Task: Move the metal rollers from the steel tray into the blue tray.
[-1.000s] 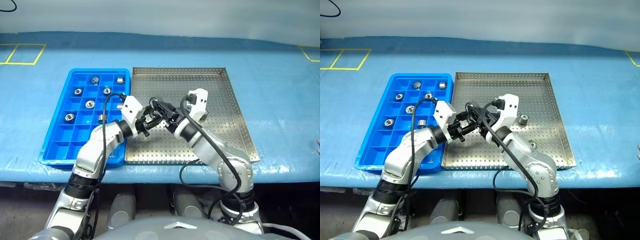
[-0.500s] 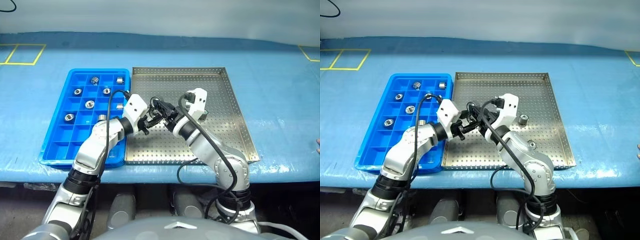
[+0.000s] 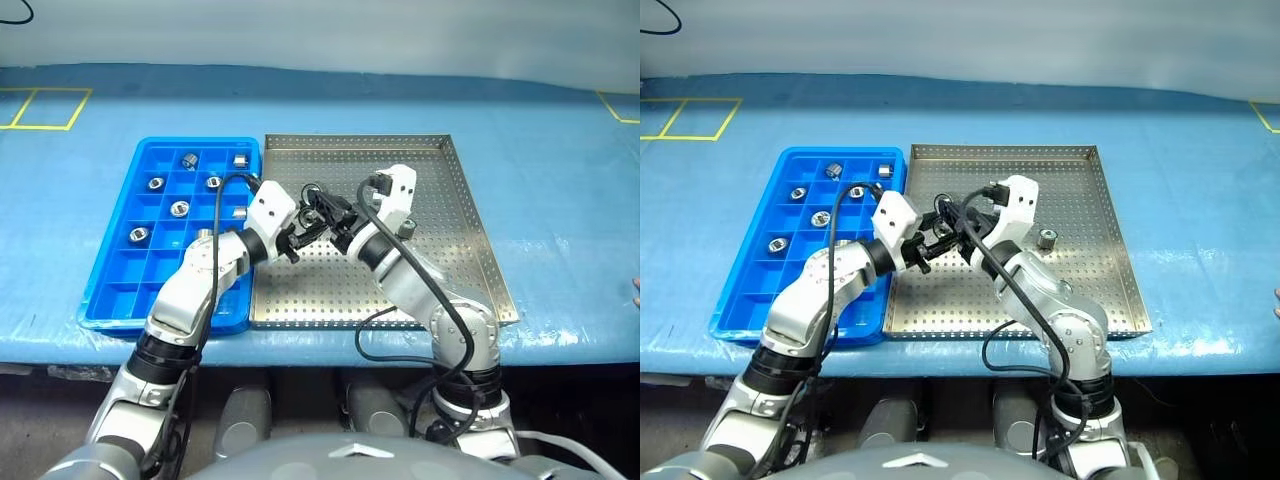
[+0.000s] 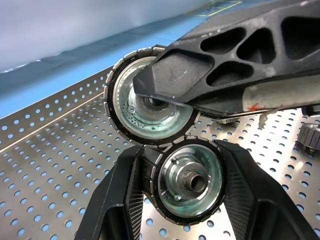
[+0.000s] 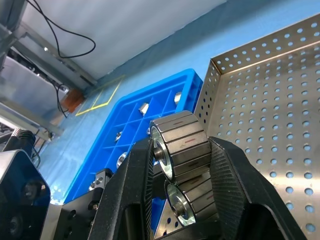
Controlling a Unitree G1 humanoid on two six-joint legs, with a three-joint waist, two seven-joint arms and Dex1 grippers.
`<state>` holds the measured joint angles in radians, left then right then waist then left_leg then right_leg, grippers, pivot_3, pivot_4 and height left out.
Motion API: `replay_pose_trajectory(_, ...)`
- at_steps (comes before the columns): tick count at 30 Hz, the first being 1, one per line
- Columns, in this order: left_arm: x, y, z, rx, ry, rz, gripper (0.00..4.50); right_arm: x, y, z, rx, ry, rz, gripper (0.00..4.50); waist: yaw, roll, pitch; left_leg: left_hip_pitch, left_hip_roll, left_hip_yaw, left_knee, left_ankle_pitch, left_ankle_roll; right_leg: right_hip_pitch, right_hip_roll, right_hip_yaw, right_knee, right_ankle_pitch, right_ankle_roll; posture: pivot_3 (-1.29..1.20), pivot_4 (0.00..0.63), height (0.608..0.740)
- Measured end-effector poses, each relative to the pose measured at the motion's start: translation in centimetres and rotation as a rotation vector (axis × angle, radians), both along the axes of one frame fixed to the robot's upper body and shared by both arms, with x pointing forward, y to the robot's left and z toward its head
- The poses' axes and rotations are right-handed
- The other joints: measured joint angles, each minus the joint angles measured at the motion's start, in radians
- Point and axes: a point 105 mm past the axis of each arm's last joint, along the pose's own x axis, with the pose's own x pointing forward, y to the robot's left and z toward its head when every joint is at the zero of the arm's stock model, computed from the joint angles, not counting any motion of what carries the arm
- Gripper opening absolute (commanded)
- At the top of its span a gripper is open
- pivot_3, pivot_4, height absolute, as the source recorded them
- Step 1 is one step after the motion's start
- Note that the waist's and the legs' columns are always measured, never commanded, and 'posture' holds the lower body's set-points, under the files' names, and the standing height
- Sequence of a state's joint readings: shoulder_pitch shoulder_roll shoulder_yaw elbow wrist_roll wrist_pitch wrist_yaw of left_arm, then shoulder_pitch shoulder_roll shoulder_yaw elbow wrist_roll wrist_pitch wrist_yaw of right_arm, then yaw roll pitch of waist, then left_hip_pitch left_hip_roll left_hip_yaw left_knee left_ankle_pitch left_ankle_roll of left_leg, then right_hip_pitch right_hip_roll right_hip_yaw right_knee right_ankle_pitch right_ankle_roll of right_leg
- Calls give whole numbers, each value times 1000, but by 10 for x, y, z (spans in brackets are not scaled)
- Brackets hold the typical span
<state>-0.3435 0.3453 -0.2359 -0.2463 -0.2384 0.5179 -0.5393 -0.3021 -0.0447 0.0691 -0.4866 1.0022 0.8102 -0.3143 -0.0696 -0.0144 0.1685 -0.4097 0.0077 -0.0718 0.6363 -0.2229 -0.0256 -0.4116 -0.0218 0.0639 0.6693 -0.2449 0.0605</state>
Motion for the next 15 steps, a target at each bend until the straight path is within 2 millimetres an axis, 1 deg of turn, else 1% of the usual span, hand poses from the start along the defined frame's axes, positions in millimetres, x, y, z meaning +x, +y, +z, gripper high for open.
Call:
replay_pose_trajectory(7, 3, -5, 11, -34, -31, 6, 1892, 5, -5, 13, -43, -51, -9, 1300, 0, 0, 0, -2, 0, 0, 10, -1, 2, 0, 0, 0, 5, 1, 1, -65, 150, 740)
replay_pose_trajectory(15, 6, -11, 25, -62, -80, -1, 1892, 6, -11, 30, -89, -122, -21, 1295, -2, 0, 0, -2, -1, 2, 12, -1, 2, 1, 0, 2, 5, 2, 3, -74, 150, 740)
